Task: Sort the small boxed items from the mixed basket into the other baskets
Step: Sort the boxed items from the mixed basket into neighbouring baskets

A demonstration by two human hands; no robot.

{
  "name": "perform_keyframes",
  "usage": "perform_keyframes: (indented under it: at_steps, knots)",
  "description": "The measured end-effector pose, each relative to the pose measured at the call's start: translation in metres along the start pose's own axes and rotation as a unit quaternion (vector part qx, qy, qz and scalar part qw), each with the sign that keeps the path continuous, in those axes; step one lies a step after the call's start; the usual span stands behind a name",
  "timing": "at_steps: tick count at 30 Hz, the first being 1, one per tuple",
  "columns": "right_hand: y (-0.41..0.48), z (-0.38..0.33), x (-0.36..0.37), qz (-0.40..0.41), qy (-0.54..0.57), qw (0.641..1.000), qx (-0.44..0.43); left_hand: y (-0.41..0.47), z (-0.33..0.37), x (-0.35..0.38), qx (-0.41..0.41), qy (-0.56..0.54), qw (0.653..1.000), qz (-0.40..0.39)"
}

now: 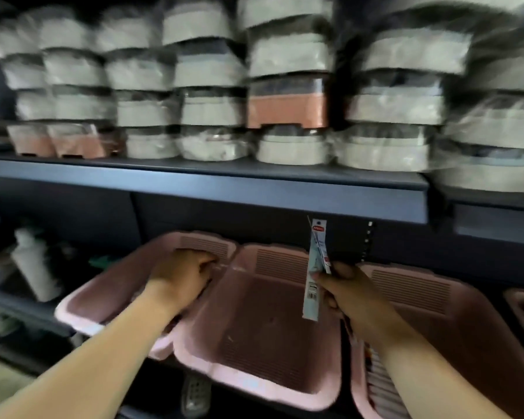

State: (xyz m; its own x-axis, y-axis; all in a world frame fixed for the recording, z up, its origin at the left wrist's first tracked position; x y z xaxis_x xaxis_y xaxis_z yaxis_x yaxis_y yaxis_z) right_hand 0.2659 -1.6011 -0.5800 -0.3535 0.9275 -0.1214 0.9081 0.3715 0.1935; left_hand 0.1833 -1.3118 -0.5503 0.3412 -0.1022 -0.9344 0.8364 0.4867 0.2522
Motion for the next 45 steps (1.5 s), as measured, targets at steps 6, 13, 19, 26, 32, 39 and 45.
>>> perform_keyframes:
  at_steps: [6,13,19,26,32,39,45]
  knots:
    - [0.014,0.010,0.055,-0.048,-0.009,0.998,0.027,0.031,-0.112,0.034,-0.072,0.130,0.985,-0.086]
    - [0.027,0.014,0.071,-0.063,-0.039,0.997,0.034,0.018,-0.118,0.044,-0.101,0.058,0.978,-0.175]
    - [0.027,0.007,0.102,-0.097,-0.040,0.994,0.034,0.007,-0.016,0.038,-0.017,-0.260,0.940,-0.218]
    - [0.028,-0.001,0.125,-0.108,-0.030,0.994,0.015,-0.004,0.022,0.034,-0.001,-0.344,0.917,-0.201]
    - [0.033,0.005,0.112,-0.087,-0.044,0.995,0.007,0.024,-0.049,-0.010,-0.037,-0.164,0.983,-0.076]
    - [0.033,0.017,0.093,-0.068,-0.058,0.996,0.015,0.057,-0.135,0.009,-0.012,0.143,0.988,-0.057]
    - [0.035,0.027,0.084,-0.071,-0.076,0.994,0.017,0.033,-0.139,0.062,-0.043,0.157,0.963,-0.213]
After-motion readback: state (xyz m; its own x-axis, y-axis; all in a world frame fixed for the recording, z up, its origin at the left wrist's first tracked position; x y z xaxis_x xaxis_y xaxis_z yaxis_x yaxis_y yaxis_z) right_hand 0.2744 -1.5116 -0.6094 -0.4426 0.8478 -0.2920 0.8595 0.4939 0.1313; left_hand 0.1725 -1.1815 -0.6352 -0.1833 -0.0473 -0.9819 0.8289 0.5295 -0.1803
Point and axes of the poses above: each hand's wrist, its own y-axis towards the middle knuckle, its own x-axis out of the palm, z = x × y, the point moved 8 cm from there along y, towards the middle knuckle, and after that the axes turned 13 degrees about -x, right-handed, at the moved point
